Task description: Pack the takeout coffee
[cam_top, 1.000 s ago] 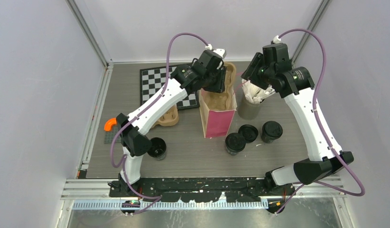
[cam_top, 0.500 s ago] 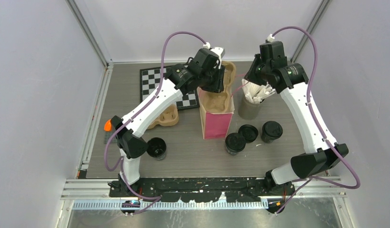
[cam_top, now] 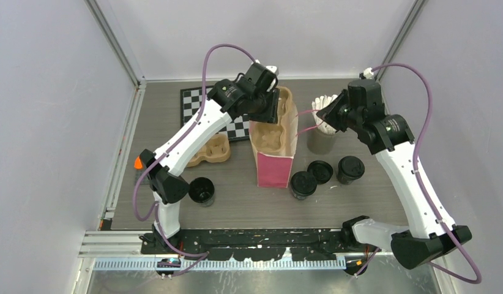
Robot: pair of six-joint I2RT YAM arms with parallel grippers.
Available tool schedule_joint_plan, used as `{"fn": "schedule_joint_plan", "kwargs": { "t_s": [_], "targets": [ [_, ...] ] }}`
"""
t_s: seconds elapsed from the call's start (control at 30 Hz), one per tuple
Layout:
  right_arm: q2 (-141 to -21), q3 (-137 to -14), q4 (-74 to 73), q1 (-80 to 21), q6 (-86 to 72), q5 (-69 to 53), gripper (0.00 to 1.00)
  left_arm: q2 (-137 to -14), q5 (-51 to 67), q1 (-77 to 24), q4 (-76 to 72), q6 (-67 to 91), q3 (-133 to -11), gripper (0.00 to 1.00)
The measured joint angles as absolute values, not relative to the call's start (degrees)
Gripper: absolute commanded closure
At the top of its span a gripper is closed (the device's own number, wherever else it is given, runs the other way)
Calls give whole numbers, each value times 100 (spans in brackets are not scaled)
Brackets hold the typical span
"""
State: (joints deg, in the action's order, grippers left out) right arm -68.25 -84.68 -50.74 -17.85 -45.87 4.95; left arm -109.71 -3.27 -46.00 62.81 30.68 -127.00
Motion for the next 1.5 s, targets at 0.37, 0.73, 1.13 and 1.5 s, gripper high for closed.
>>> {"fn": "schedule_joint_plan", "kwargs": {
  "t_s": [0.37,0.73,1.13,1.5],
  "targets": [
    [-6678,-8215,-4716,-2132,-5081,526,99,-10954,-318,-4600,6748,3632,-12744,71],
    [-6678,-8145,-4639,-2165,-5087,548,100,-10951,-110,-4600,7091,4042,-12914,72],
    [-6678,-7979,-4617,-2165,-4978,679,100,-10842,161,-4652,7238,4224,-12737,73],
    [-6676,-7817,-4477,-2169,-4971,615,100,-10604,60,-4681,7380,4335,-12383,73]
  ]
}}
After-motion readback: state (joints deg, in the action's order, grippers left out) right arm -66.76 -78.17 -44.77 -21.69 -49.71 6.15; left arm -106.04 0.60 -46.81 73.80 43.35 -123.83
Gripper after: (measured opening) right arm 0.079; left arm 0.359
